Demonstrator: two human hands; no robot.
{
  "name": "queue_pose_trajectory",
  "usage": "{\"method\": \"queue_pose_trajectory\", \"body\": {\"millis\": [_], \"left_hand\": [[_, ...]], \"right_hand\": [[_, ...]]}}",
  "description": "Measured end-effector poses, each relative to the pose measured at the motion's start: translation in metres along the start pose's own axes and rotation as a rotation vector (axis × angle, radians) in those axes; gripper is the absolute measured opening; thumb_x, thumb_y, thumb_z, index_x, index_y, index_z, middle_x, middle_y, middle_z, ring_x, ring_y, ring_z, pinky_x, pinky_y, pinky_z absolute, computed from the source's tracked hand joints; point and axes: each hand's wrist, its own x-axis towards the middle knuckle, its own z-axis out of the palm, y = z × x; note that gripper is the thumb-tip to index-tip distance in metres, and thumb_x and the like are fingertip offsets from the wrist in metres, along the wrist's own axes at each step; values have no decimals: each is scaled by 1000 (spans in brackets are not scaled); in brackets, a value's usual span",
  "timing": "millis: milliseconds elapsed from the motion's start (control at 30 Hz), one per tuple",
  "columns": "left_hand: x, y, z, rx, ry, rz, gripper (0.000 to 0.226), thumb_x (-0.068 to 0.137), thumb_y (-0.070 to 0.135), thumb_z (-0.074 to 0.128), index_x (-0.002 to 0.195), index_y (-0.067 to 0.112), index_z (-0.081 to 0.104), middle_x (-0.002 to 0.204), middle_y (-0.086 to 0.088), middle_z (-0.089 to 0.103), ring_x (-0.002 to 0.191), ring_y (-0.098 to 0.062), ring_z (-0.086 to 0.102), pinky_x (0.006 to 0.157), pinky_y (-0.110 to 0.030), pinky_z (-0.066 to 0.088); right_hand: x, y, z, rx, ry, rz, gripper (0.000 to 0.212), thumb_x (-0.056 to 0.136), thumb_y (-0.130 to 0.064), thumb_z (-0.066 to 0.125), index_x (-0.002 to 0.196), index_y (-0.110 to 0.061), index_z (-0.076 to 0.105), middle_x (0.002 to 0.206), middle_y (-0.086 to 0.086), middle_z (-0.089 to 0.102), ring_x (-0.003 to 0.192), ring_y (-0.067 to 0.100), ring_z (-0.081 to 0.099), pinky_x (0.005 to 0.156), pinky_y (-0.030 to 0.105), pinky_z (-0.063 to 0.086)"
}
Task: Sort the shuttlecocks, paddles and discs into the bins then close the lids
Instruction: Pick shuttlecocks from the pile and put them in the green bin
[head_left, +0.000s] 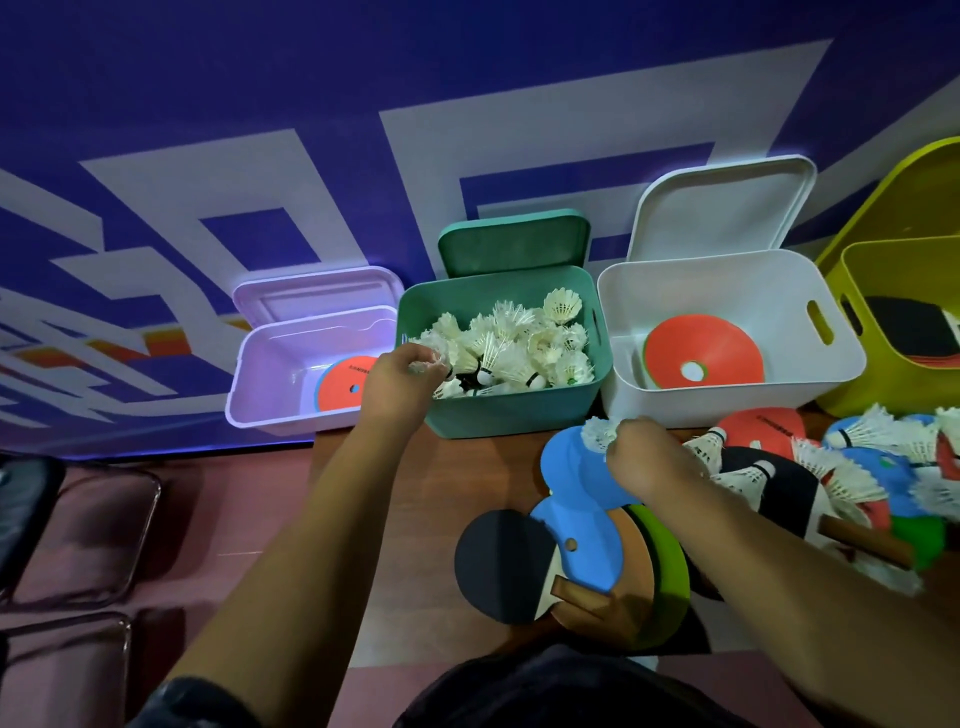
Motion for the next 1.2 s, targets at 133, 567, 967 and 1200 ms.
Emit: {"method": "queue_pose_trajectory", "body": {"millis": [133,567,967,1200], "left_hand": [[11,-7,3,156,-56,-32,24,81,16,78,104,22,76,111,-9,69,69,-15,64,58,-24,44],[10,-11,5,103,-64,9,25,92,15,64,115,15,74,122,-8,67,70,-9,62,57,-21,40],[-39,4,48,-84,-209,29,9,100,27,62,97,28,71,81,5,70,66,-12,63,60,-27,50],[-91,29,135,9,-531,89,13,101,22,61,94,24,72,87,5,72,63,-7,66,62,-26,51]], "right_hand": [[-3,-12,-18,182,134,-105,41,103,-19,48,62,-14,47,60,7,48,61,30,53,51,33,30],[26,-59,-84,350,287,-184,26,102,-21,50,97,-10,72,94,5,73,91,28,66,79,39,55],[-4,-6,-52,567,245,-134,24,105,-23,52,106,-24,75,91,-9,74,70,9,65,61,26,46],[-35,63,-47,621,342,39,22,99,-25,56,103,-22,78,92,-1,78,88,22,72,83,39,58]]}}
